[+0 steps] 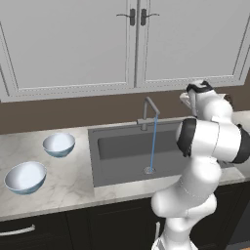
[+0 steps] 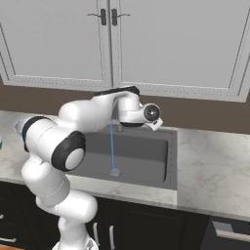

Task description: Rinse each bowl for a few seconds and place them down in the sink or on the counter.

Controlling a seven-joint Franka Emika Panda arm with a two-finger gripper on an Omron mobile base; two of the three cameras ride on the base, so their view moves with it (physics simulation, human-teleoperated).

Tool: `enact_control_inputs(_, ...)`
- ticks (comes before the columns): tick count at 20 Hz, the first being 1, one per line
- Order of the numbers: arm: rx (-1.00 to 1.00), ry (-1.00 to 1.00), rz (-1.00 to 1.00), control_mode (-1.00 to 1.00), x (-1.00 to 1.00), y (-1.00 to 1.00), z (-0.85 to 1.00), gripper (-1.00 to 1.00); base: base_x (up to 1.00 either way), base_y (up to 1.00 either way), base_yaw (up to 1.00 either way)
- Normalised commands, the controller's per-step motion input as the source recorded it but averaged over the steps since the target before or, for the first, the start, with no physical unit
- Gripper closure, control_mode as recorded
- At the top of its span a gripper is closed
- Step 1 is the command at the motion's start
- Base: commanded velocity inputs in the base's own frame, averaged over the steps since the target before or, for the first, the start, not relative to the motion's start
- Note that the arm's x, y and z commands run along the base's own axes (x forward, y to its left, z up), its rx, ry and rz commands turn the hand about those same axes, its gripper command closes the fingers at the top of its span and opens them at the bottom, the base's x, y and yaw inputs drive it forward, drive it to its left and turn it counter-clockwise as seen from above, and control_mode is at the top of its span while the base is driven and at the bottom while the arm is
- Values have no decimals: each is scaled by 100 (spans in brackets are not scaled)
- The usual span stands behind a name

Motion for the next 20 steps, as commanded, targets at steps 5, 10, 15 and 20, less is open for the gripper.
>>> enact_control_inputs(5, -11, 6, 0, -100, -23, 50, 26, -100, 0, 0, 0)
enact_control_inputs(10, -11, 4, 3, -100, -12, 54, 31, -100, 0, 0, 0)
enact_control_inputs(15, -7, 6, 5, -100, -20, 45, 27, -100, 0, 0, 0)
enact_control_inputs(20, -2, 26, 2, -100, -7, 37, 12, -100, 0, 0, 0)
